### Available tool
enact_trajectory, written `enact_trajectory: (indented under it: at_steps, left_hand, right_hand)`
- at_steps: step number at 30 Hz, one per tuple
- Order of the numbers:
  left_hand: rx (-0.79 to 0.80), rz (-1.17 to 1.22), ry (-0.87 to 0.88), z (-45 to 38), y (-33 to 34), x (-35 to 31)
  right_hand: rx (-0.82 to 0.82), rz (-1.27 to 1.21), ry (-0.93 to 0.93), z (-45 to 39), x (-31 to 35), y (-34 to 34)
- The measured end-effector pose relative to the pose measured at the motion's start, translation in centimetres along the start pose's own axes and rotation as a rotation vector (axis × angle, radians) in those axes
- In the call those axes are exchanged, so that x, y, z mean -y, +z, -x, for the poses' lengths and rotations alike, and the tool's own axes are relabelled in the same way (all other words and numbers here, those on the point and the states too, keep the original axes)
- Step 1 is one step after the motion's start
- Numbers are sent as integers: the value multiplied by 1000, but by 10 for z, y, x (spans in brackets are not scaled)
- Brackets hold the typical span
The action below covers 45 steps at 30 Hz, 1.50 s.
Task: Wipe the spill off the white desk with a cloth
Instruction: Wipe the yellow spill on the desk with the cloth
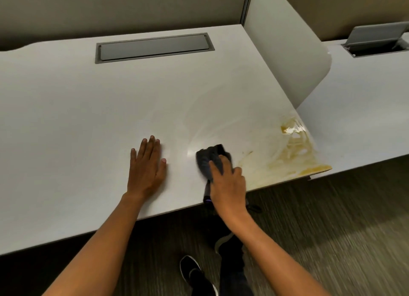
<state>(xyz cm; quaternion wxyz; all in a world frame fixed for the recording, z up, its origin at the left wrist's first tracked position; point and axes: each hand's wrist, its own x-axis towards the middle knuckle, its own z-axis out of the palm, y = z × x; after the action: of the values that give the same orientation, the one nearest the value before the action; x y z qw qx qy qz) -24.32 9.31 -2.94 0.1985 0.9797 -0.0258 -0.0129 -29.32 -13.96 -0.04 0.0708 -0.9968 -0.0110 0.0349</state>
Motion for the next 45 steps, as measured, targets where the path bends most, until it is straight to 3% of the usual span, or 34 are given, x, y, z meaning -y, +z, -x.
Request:
enact_trajectory:
  at_steps: [7, 11, 16, 18, 22, 27, 31, 39, 42, 45]
  left_hand:
    - [5, -21, 9, -1, 3, 1]
    - [33, -89, 22, -5, 7, 0]
    - [34, -101, 19, -5, 8, 1]
    - [43, -117, 16, -5, 8, 1]
    - [50, -123, 11, -4, 8, 0]
    - [63, -142, 9, -2, 7, -1]
    - [56, -141, 7, -3, 7, -2]
    - [55, -148, 4, -3, 10, 1]
    - [51, -138, 5, -3, 9, 2]
    - [53, -138, 5, -2, 9, 1]
  right_hand:
    - [-117, -15, 307, -69, -70, -17]
    - [-127, -107, 367, -92, -60, -15]
    - [-98, -221, 183, -32, -8, 1]
    - [-41, -155, 89, -4, 4, 9]
    - [-19, -59, -28, -6, -22, 4]
    - [-92, -66, 172, -62, -54, -14]
    - [-109, -111, 274, -78, -41, -11]
    - [-16, -159, 6, 20, 23, 11]
    - [4, -81, -98, 24, 0, 7]
    - [-28, -34, -32, -5, -35, -6]
